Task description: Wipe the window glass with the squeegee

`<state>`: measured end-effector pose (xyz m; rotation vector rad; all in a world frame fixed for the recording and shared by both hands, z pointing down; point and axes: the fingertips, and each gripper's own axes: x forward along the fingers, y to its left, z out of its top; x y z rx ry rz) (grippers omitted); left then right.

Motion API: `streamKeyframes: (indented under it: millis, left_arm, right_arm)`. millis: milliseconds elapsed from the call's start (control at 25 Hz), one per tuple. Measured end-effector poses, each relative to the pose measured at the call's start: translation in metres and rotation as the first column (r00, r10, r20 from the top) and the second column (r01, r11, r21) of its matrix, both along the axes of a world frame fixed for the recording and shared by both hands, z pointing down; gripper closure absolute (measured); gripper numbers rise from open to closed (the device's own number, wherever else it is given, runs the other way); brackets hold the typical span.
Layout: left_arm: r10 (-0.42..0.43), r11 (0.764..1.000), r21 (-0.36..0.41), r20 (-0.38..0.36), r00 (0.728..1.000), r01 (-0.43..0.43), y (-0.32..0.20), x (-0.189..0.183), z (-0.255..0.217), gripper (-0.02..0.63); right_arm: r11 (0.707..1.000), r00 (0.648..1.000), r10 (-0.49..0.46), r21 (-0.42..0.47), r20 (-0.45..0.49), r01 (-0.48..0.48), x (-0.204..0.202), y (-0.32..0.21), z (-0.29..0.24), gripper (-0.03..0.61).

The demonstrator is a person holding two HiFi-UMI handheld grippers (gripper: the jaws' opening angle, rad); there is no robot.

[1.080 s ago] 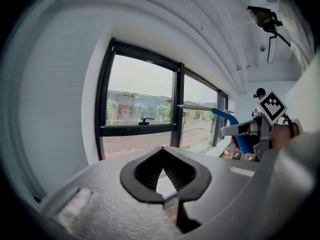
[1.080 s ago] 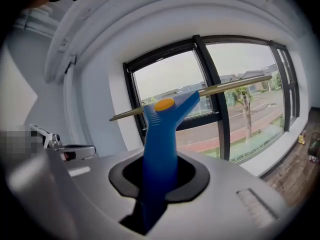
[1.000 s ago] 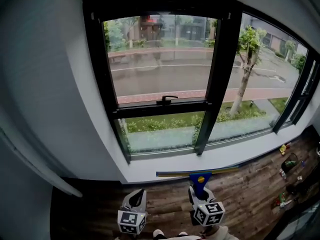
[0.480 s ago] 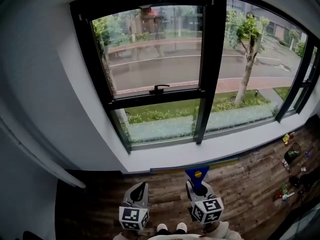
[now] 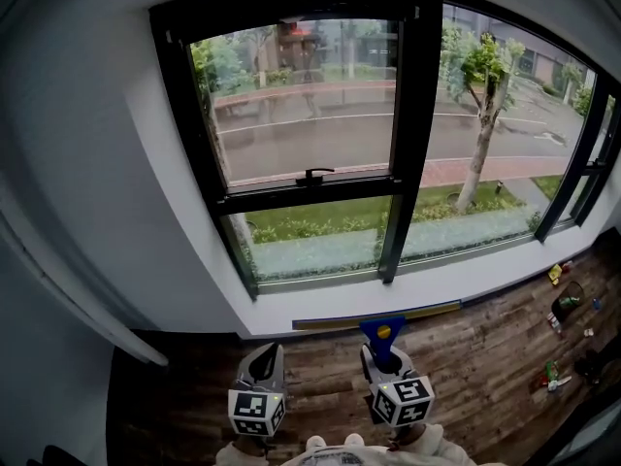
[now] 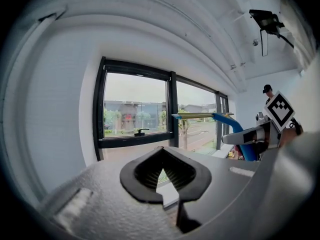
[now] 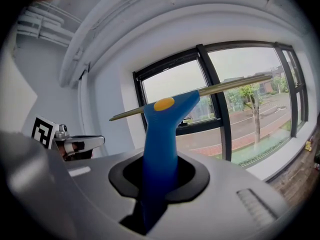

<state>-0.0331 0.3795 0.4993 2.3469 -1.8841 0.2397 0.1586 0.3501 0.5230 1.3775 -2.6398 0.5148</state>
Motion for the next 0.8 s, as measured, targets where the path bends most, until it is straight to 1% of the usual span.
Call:
streamKeyframes:
  millis: [160,560,800]
  left_arm:
    - [0.004,1.0,-0.009,-0.006,1.0,-0.004,0.0,0.001,0.006,0.611]
    - [0.002,1.0,-0.015,-0.014,1.0,-0.002,-0.005,0.0,0.011,0.611]
    - [0.008,1.0,-0.023,-0.036,0.999,-0.009,-0.009,0.002,0.015,0.611]
  right_arm:
    - [1.0,1.0,-0.011,0.005,-0.011,0.011,-0.004,-0.001,0.0,0.506]
    - [1.0,1.0,-0.004,0.01,-0.016,0.004,-0.004,-0.008,0.003,0.506]
    - [1.0,1.0,0.008,0.011,-0.018,-0.008,-0.003,-0.013,0.004,0.506]
